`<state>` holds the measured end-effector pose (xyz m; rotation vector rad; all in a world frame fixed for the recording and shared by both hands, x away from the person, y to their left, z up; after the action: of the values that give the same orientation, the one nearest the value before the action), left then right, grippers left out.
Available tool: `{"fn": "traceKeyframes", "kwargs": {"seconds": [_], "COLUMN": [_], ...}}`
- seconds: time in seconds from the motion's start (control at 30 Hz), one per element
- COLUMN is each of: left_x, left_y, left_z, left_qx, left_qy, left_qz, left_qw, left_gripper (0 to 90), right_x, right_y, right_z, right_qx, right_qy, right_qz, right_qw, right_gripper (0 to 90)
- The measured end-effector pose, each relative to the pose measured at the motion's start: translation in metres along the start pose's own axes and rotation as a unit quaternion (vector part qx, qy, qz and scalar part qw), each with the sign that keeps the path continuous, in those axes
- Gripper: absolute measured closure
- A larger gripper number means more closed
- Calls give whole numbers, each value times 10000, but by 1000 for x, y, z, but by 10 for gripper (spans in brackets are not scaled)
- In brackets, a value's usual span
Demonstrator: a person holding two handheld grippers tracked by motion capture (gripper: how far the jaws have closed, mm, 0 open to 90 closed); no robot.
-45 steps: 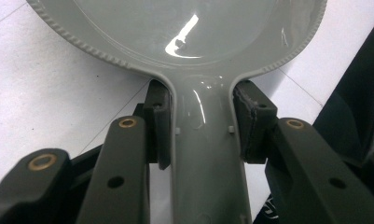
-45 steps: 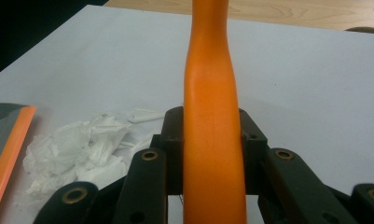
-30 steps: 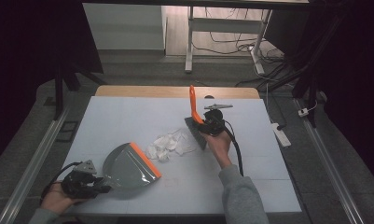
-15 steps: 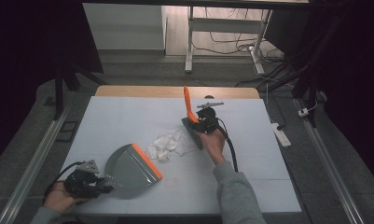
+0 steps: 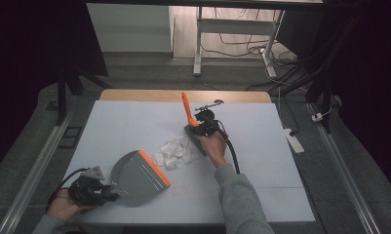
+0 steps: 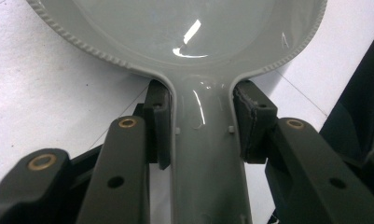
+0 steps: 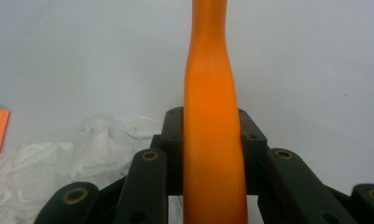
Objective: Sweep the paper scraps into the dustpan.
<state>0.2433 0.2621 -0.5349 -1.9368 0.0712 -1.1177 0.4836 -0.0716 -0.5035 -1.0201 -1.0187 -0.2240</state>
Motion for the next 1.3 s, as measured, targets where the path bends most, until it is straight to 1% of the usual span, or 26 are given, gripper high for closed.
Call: {"fn": "traceKeyframes", "kwargs": {"seconds": [0.13,0.23,0.3,0.33,0.4,0.5,0.6,0.7,0.83,0.9,1.0,1.07,1.13,1.2,1.3], "left_x": [1,2,2,2,2,2,3,3,3,3,3,3,3,3,3], "left_y": [2,2,3,3,3,3,4,4,4,4,4,4,4,4,4], "left_z": [0,0,0,0,1,1,0,0,0,0,0,0,0,0,0], "left_qx": [-24,-23,-30,-32,-42,-44,-47,-54,-51,-46,-45,-45,-40,-43,-50], "left_qy": [-29,-31,-28,-30,-15,-41,-50,-61,-61,-61,-58,-61,-59,-46,-57], "left_qz": [-7,-6,1,1,16,10,4,12,15,14,18,16,18,13,5], "left_qw": [10000,10000,10000,10000,10000,10000,10000,10000,10000,10000,10000,10000,10000,10000,10000], "left_gripper": [617,617,617,617,617,617,617,617,617,617,617,617,617,617,617], "right_x": [0,0,-1,-1,-3,-4,-6,-10,-14,-17,-21,-23,-24,-24,-23], "right_y": [4,5,5,5,4,4,4,3,1,0,-3,-5,-6,-9,-13], "right_z": [10,20,27,29,34,43,52,63,79,87,98,104,108,110,107], "right_qx": [119,171,176,204,303,381,529,723,1049,1183,1379,1464,1535,1567,1590], "right_qy": [-126,-317,-484,-514,-513,-617,-635,-686,-729,-809,-840,-879,-917,-918,-864], "right_qz": [56,117,177,198,210,243,246,250,275,274,256,245,241,210,121], "right_qw": [9998,9993,9985,9983,9980,9971,9963,9947,9914,9893,9865,9850,9836,9831,9834], "right_gripper": [706,706,706,706,706,705,706,706,705,705,705,705,705,705,705]}}
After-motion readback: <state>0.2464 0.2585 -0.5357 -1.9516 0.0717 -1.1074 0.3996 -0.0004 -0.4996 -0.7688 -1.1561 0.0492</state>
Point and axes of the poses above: each handheld gripper's, and its own axes: y roughly forward along the jaws, x roughly out of its top, z roughly to its left, the point moved 2 cm from there along y, roughly forward along the jaws, and after that the axes turned 12 degrees about -z, right-handed, at the moved point
